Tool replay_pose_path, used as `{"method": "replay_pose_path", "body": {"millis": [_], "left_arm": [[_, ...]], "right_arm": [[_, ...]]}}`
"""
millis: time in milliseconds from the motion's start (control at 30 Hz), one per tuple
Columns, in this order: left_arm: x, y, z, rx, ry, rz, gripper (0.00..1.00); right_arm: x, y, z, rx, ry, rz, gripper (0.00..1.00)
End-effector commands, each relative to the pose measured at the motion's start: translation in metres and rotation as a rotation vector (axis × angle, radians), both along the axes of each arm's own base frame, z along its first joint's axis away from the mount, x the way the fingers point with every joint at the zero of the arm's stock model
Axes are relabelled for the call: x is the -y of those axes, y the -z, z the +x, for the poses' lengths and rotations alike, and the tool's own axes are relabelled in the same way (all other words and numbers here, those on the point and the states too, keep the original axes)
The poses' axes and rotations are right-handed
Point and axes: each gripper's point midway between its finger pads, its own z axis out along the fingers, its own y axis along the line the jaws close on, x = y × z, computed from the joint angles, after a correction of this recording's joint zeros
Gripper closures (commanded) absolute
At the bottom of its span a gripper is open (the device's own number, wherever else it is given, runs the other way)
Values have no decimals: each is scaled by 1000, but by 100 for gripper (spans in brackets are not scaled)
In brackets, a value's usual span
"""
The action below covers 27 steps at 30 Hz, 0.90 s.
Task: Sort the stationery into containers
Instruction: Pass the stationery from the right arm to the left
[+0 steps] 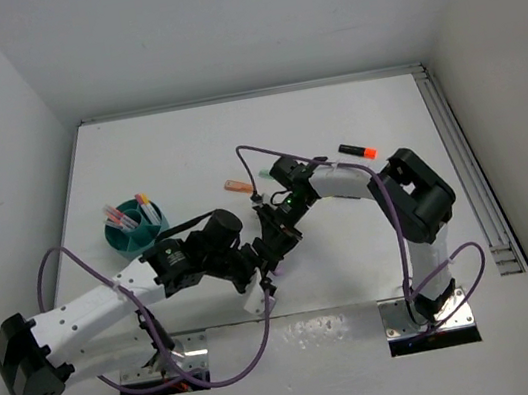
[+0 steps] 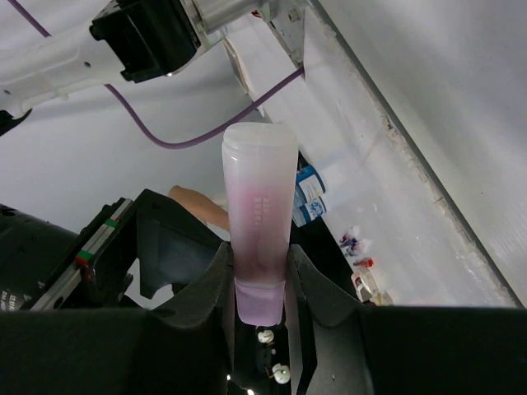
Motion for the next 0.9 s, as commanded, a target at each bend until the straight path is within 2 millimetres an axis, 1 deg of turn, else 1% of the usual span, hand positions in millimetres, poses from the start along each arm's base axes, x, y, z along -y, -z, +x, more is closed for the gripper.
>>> {"method": "replay_pose_path", "body": {"millis": [0,100,133,167,200,267,300,400,467,500,567,600,633,667,700,733,767,800,833,867], "left_arm": [[14,-16,-3,16,31,-47,39],[16,-12,-8,3,49,-34,46],[16,-8,-11,-6,56,-25,53],[16,-7,-11,-12,55,-23,56],[15,-5,-13,-24,55,-18,63],[14,0,-14,-37,49,-6,72],[14,-1,-13,-35,43,-11,79],[14,0,-14,-57,26,-9,94],[13,-1,-12,-72,3,-5,99],[14,-4,-11,-75,-7,-14,100],[15,-10,-9,-90,-46,-28,100],[15,-14,-7,-97,-65,-40,100],[15,-17,-6,-103,-81,-52,100],[14,-21,-3,-132,-131,-62,100],[16,-31,2,-137,-164,-98,100],[16,-36,4,-145,-192,-118,100],[19,-49,13,-177,-274,-165,100],[18,-62,22,-203,-349,-215,100],[18,-80,35,-233,-438,-280,100],[8,-96,61,-316,-633,-362,100]], "right_arm": [[-8,-25,0,39,-23,71,100],[-10,-28,-1,43,-25,77,100],[-10,-28,0,48,-26,78,100],[-10,-29,0,49,-25,81,100],[-9,-29,0,51,-26,82,100],[-10,-30,-1,51,-27,84,100],[-9,-32,0,55,-26,87,100],[-10,-37,-2,59,-33,110,100],[-10,-42,-2,57,-38,131,86],[-9,-45,-2,62,-44,149,67],[-4,-50,3,74,-33,156,53],[0,-50,6,101,-31,162,44],[5,-51,16,119,-7,161,43],[10,-54,21,118,6,144,42],[16,-48,31,169,17,129,42],[29,-46,49,194,68,114,43],[37,-42,58,211,96,93,44],[46,-36,68,232,132,73,45],[65,-30,88,279,202,26,47],[74,-24,95,312,232,-4,49]]}}
